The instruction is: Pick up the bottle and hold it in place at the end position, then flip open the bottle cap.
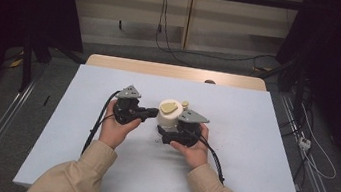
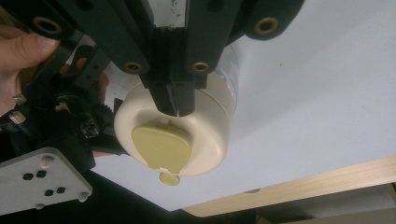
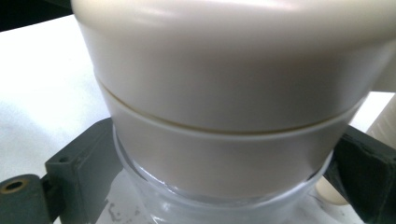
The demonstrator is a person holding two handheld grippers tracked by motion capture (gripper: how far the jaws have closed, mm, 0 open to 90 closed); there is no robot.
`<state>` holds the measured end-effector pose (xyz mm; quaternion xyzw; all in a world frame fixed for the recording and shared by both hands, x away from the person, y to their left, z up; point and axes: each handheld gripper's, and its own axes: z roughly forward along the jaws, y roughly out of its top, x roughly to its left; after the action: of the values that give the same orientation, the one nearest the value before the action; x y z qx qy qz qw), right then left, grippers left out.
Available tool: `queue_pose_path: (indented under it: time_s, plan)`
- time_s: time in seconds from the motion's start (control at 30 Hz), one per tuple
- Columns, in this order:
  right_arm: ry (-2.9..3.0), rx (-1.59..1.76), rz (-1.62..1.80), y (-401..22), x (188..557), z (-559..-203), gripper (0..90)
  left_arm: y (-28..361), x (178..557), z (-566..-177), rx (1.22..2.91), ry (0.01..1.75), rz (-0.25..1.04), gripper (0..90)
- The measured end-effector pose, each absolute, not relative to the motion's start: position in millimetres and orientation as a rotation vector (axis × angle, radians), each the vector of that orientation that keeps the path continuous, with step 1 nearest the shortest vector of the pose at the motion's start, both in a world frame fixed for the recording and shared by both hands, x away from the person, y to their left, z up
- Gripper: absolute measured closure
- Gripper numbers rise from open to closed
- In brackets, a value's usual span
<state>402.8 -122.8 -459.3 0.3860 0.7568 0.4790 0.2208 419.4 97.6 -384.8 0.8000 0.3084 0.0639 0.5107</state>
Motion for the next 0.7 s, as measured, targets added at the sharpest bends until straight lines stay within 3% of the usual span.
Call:
queue_pose_path:
  time_s: [0.7]
  plan:
    - [2.093, 1.068, 1.322, -122.5, 402.9, -459.5, 5.0, 96.1, 421.0, -384.8, 1.936, 0.744, 0.144, 90.0]
